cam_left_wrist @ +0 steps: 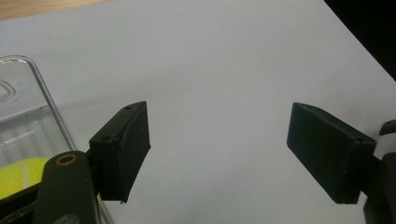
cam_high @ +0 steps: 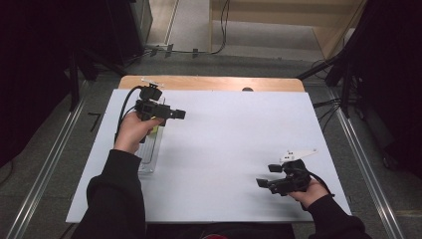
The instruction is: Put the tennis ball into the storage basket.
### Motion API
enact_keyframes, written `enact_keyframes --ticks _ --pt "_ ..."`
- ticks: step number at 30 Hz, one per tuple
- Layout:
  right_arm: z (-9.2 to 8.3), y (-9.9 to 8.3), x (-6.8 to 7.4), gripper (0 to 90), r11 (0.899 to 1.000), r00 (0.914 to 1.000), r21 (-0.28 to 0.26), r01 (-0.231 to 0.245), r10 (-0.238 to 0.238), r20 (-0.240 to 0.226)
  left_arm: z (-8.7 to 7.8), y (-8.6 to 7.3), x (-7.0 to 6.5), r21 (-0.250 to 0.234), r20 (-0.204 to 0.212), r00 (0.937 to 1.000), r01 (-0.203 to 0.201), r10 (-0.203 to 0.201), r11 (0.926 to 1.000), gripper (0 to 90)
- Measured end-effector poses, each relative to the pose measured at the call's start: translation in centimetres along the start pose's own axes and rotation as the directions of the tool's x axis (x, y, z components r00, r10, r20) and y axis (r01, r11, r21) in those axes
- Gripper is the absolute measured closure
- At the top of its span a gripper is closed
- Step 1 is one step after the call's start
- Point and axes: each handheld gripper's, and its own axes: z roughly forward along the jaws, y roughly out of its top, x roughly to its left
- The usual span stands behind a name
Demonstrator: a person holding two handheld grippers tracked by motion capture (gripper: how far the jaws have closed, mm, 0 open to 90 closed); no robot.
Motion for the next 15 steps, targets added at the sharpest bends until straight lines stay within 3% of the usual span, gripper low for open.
enact_keyframes --ticks 15 --pt "0.0 0.0 0.0 20.6 1.000 1.0000 -0.002 0.001 -0.001 0.002 0.3 -1.1 -2.1 -0.004 0.024 0.9982 -0.054 0.055 0.9985 22.2"
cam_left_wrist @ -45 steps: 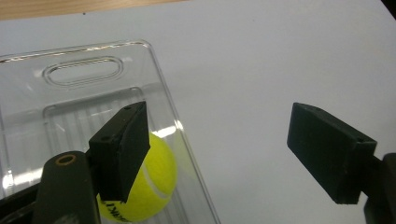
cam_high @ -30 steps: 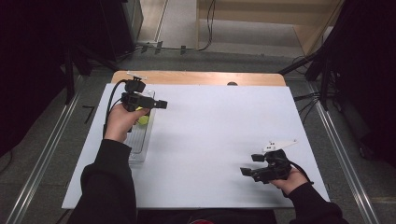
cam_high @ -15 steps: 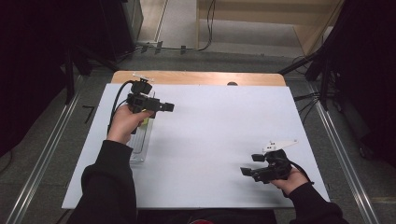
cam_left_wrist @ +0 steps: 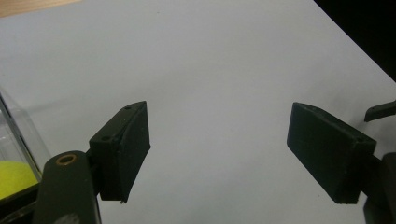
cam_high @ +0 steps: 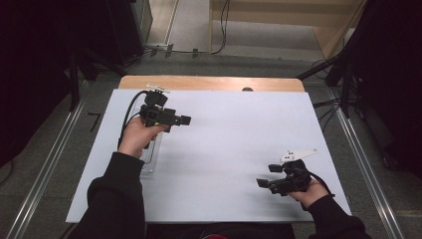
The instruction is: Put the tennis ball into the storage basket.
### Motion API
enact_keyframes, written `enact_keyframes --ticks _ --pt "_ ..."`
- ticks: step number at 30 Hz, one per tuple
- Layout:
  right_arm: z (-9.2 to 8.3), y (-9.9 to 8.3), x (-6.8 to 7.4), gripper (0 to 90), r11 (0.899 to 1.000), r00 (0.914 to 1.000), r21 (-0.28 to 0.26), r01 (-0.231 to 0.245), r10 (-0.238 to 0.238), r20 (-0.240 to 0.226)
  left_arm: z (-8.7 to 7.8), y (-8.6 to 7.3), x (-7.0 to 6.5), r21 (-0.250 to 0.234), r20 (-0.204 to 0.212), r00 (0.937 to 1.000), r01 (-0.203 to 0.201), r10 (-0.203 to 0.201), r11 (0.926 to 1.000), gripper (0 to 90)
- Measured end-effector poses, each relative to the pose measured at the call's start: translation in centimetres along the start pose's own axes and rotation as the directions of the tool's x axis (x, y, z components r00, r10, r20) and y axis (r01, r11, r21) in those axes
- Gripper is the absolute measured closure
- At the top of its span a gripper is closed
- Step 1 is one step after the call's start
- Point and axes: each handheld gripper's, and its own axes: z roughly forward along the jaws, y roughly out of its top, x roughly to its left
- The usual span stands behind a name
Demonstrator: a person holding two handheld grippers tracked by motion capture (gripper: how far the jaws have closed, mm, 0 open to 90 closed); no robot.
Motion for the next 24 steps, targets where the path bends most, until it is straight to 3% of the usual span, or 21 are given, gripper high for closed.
enact_keyframes --ticks 22,24 --pt "0.0 0.0 0.0 20.6 1.000 1.0000 -0.001 0.002 -0.002 0.000 0.0 -3.0 -1.2 0.007 0.030 0.9989 -0.035 0.035 0.9994 22.2" --pt "0.0 0.0 0.0 20.6 1.000 1.0000 -0.001 0.003 -0.003 0.000 0.1 -3.3 -1.3 0.013 0.018 0.9990 -0.042 0.041 0.9990 22.2"
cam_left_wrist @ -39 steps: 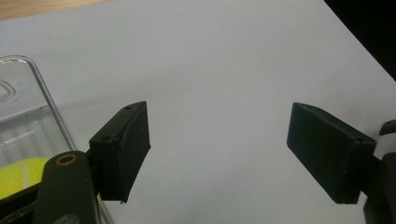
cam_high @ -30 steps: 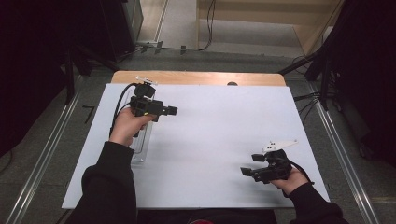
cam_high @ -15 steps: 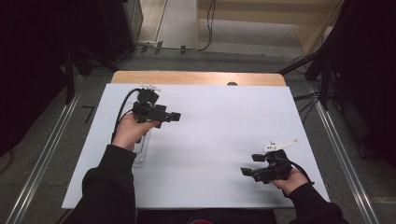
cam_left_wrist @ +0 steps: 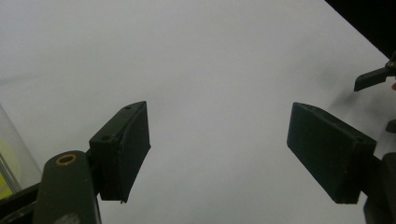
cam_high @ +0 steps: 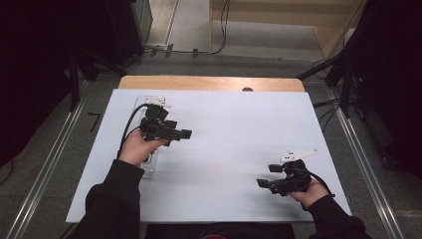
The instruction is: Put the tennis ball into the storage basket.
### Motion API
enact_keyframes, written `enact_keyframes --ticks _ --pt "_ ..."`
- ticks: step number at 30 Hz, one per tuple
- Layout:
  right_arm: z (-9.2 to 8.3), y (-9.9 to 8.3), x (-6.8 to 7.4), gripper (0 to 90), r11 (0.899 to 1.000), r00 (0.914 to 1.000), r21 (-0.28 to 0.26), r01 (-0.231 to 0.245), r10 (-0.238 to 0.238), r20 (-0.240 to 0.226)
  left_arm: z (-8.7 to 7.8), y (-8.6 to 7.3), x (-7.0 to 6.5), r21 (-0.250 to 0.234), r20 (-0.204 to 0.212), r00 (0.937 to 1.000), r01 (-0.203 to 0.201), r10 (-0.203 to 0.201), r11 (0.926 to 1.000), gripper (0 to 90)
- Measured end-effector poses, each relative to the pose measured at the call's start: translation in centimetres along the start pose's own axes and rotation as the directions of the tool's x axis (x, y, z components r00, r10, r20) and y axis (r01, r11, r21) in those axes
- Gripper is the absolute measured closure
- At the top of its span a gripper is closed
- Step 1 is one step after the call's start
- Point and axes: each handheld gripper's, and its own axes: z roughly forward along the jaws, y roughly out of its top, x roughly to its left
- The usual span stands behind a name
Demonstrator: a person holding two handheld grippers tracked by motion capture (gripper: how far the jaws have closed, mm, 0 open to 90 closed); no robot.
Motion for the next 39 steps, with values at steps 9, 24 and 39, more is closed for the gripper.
enact_keyframes --ticks 9,24,39 --pt "0.0 0.0 0.0 20.6 1.000 1.0000 0.000 -0.001 0.001 0.001 0.1 -0.9 -0.6 -0.008 0.009 0.9999 -0.009 0.009 0.9999 22.2" --pt "0.0 0.0 0.0 20.6 1.000 1.0000 0.000 -0.003 0.003 -0.001 0.2 -2.6 -1.5 0.010 0.035 0.9993 -0.016 0.016 0.9998 22.1" --pt "-0.1 0.0 -0.1 20.6 1.000 0.9999 0.000 -0.010 0.010 0.005 0.4 -4.4 -2.0 0.014 0.042 0.9983 -0.041 0.040 0.9991 22.1"
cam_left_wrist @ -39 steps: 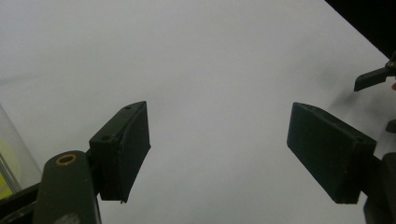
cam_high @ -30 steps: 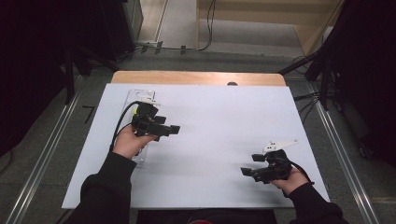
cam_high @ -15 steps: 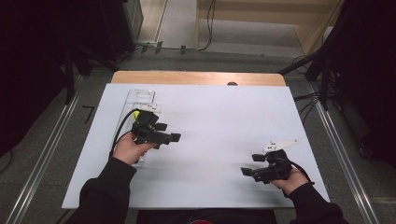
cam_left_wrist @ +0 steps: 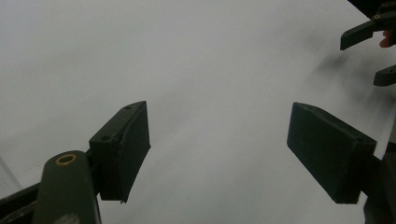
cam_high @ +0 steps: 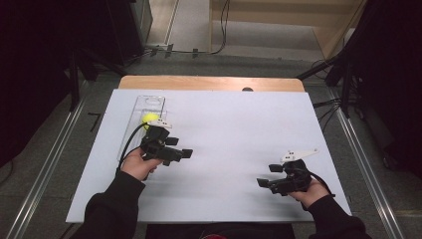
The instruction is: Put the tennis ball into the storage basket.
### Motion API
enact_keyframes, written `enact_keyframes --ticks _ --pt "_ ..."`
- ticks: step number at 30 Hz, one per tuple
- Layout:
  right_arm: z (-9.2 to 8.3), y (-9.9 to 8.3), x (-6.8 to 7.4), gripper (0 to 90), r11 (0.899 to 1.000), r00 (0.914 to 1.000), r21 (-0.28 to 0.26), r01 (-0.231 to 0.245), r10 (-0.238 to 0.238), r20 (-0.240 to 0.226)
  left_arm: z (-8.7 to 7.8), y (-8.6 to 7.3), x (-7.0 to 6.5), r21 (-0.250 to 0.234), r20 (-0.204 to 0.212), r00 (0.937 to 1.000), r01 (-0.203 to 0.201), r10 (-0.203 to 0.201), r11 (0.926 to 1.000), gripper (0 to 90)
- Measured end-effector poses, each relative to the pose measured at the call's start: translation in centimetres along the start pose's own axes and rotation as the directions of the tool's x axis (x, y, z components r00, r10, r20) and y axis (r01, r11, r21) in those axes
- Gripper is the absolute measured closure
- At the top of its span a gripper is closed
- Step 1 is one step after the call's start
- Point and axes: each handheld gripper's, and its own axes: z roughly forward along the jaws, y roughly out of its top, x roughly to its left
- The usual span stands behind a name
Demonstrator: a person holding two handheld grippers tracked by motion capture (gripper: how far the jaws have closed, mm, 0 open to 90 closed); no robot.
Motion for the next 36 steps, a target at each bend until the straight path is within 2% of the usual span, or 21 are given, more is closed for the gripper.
enact_keyframes --ticks 9,14,18,24,28,36 --pt "0.0 0.0 0.0 20.6 1.000 1.0000 0.000 0.000 0.000 0.002 0.0 -1.4 -0.5 0.020 -0.028 0.9985 -0.046 0.046 0.9988 22.1" --pt "0.0 0.0 0.0 20.6 1.000 1.0000 0.000 0.000 0.000 0.003 -0.2 -2.1 -0.6 0.016 -0.020 0.9978 -0.063 0.063 0.9979 22.1" --pt "0.0 0.0 0.0 20.6 1.000 1.0000 -0.001 0.000 0.000 0.002 -0.3 -2.6 -0.7 -0.003 0.000 0.9983 -0.058 0.058 0.9983 22.1" --pt "-0.1 0.0 -0.1 20.6 1.000 1.0000 0.000 -0.002 0.002 0.005 -0.6 -3.2 -0.7 -0.013 0.019 0.9973 -0.071 0.071 0.9974 22.1" --pt "0.0 0.0 -0.1 20.6 1.000 1.0000 0.001 -0.002 0.002 0.006 -0.8 -3.7 -0.6 -0.025 0.031 0.9977 -0.059 0.060 0.9979 22.1" --pt "-0.1 0.0 -0.1 20.6 1.000 1.0000 0.001 -0.002 0.002 0.007 -1.0 -4.5 -0.6 -0.023 0.022 0.9975 -0.066 0.067 0.9976 22.1"
